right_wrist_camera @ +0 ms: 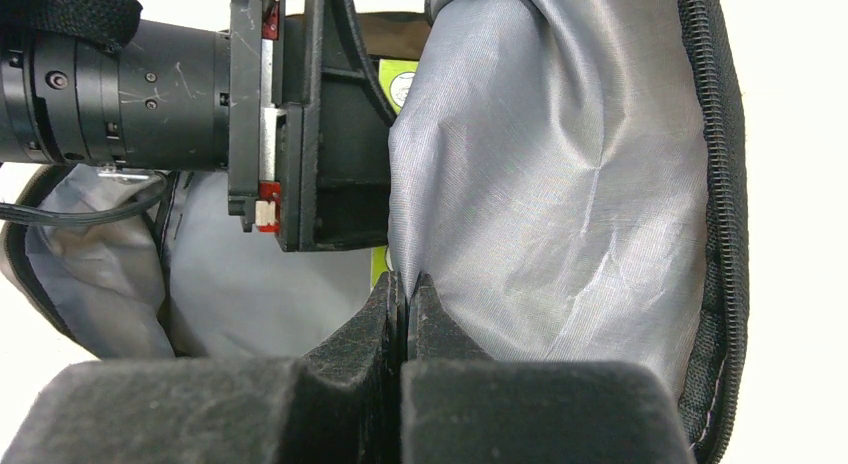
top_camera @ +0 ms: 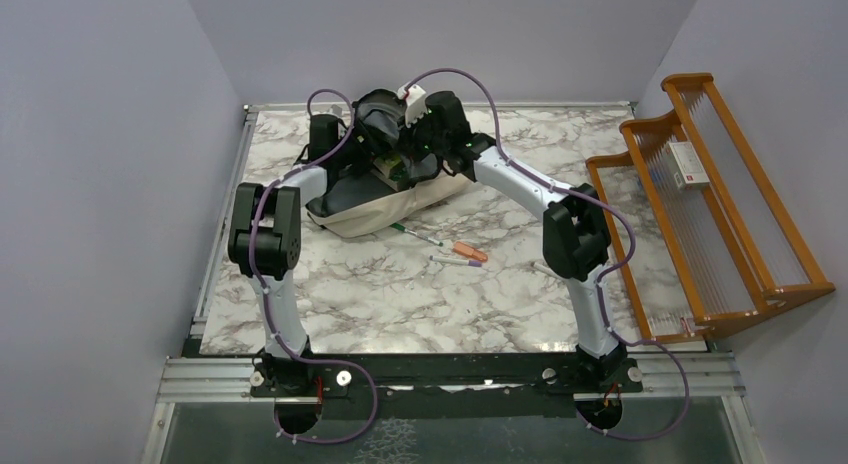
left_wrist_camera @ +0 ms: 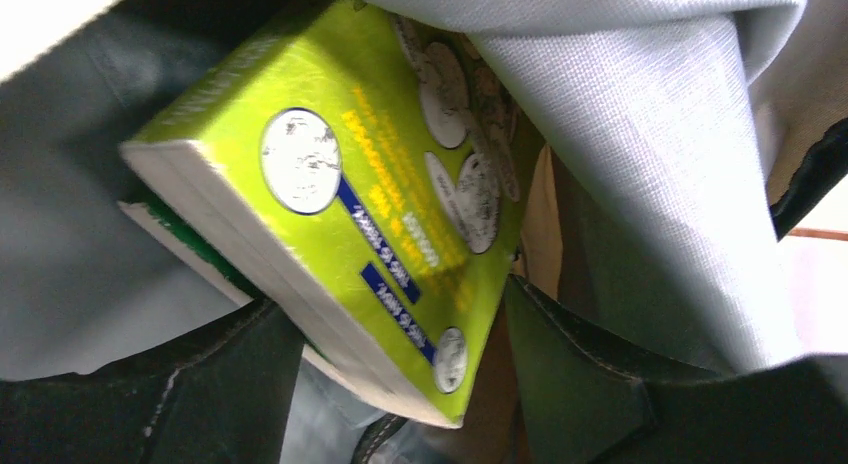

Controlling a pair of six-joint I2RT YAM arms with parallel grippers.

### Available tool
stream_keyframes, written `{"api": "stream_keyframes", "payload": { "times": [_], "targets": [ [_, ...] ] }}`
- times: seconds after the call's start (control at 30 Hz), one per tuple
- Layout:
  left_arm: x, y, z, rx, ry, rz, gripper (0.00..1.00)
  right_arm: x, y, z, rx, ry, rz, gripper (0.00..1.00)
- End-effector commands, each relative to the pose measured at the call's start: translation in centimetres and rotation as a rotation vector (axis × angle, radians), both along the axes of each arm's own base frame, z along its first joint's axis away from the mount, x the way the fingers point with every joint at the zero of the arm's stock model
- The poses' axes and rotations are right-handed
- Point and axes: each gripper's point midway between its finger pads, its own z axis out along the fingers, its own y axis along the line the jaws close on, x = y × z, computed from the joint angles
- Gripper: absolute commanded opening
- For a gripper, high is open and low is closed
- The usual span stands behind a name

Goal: Pack the student bag
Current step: Place the book in the student bag.

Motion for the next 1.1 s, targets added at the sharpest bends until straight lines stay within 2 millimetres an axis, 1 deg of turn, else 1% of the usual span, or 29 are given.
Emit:
{"api": "stream_keyframes", "payload": {
  "times": [0.0,0.13,0.2,0.23,0.37,0.47,0.5,0.53,0.7,0.77,0.83,0.93,1.07],
  "targets": [
    [0.5,0.3,3.4,0.030,-0.082,-0.002,0.64,-0.5,0.4,2.8,0.053,-0.036,0.037,0.00],
    [0.8,0.0,3.7,0.007,-0.092,-0.006,0.45,-0.6,0.4,2.8,0.053,-0.034,0.037,0.00],
    [1.4,-0.3,4.4,-0.005,-0.110,-0.009,0.37,-0.7,0.5,2.7,0.057,-0.029,0.041,0.00],
    [1.6,-0.5,4.4,-0.012,-0.108,-0.012,0.35,-0.7,0.5,2.7,0.059,-0.026,0.041,0.01],
    [3.0,-1.3,5.5,-0.017,-0.137,-0.016,0.33,-0.8,0.6,2.7,0.064,-0.021,0.044,0.00],
    [3.8,-1.7,5.2,-0.024,-0.132,-0.022,0.33,-0.8,0.6,2.7,0.064,-0.017,0.045,0.01],
    [3.9,-1.8,4.9,-0.028,-0.125,-0.027,0.34,-0.9,0.6,2.6,0.063,-0.014,0.045,0.01],
    [3.9,-1.9,4.6,-0.029,-0.118,-0.032,0.39,-0.9,0.6,2.5,0.062,-0.012,0.045,0.01],
    [2.7,-1.4,3.3,0.004,-0.092,-0.035,0.71,-1.0,0.5,2.4,0.062,-0.013,0.045,0.00],
    [2.2,-1.2,3.1,0.022,-0.088,-0.037,0.81,-0.9,0.5,2.4,0.063,-0.015,0.044,0.01],
    [1.8,-0.9,3.1,0.041,-0.083,-0.037,0.86,-0.9,0.5,2.3,0.061,-0.013,0.044,0.01],
    [1.3,-0.3,3.2,0.078,-0.081,-0.038,0.89,-0.8,0.5,2.2,0.061,-0.015,0.042,0.00],
    [0.6,1.1,3.6,0.160,-0.076,-0.026,0.96,-0.7,0.5,2.0,0.059,-0.015,0.039,0.01]
  ]
}}
